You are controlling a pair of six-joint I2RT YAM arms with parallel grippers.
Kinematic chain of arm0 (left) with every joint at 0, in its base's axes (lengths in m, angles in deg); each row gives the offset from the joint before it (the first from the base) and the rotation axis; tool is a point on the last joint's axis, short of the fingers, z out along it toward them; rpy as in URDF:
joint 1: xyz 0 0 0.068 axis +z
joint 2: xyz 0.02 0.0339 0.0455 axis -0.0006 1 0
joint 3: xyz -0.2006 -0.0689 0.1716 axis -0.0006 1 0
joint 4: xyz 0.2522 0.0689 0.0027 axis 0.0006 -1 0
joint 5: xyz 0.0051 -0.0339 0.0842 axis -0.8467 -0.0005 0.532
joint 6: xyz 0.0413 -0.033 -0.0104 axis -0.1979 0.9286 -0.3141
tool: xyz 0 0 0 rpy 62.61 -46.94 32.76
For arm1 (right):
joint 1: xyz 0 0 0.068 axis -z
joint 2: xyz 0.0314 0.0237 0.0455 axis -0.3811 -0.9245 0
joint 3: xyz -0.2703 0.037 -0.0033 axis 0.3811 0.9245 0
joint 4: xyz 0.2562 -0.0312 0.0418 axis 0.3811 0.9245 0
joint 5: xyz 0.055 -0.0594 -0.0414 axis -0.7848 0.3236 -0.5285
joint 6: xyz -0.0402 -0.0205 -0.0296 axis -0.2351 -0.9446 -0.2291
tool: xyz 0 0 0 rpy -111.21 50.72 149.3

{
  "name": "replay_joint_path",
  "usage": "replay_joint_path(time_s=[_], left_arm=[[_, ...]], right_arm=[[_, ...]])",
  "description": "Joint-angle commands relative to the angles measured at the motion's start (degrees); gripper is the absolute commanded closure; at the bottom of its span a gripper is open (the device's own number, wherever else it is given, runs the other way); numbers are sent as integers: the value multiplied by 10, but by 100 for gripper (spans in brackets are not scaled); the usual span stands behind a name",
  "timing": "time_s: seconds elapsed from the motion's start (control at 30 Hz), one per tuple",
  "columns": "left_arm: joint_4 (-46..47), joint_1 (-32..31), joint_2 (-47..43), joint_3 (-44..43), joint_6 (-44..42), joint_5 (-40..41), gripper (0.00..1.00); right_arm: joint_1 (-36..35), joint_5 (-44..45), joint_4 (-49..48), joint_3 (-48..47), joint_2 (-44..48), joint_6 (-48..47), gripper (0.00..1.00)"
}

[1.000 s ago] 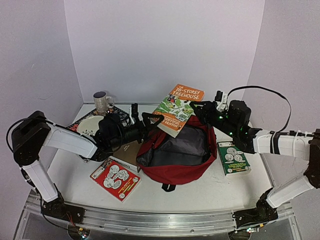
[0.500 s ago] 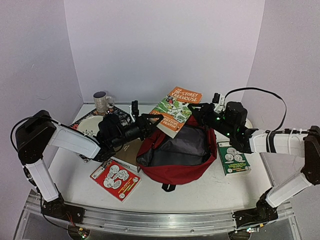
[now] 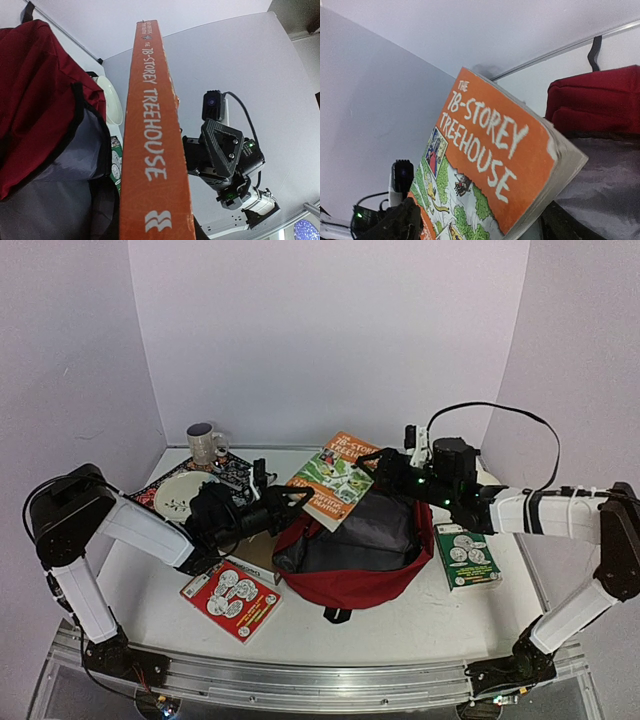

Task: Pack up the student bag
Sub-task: Pass from the right arm to the left, then pick up the largest pocket of the bag from the student bag.

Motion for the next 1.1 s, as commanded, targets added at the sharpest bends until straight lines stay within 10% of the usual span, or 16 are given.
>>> replay_joint_path(time_s=[0.0,0.5,1.07], left_arm=[[61,25,-50,34,2,-10,100],[5,106,-158,126,5,-95,100],[-190,128,-256,107,-53,-194,100]], right_arm=[[7,14,153,-80,18,-192,12],[109,-1,474,-233,-105,-500,2],[145,-130,539,-355,-306,-583,3]])
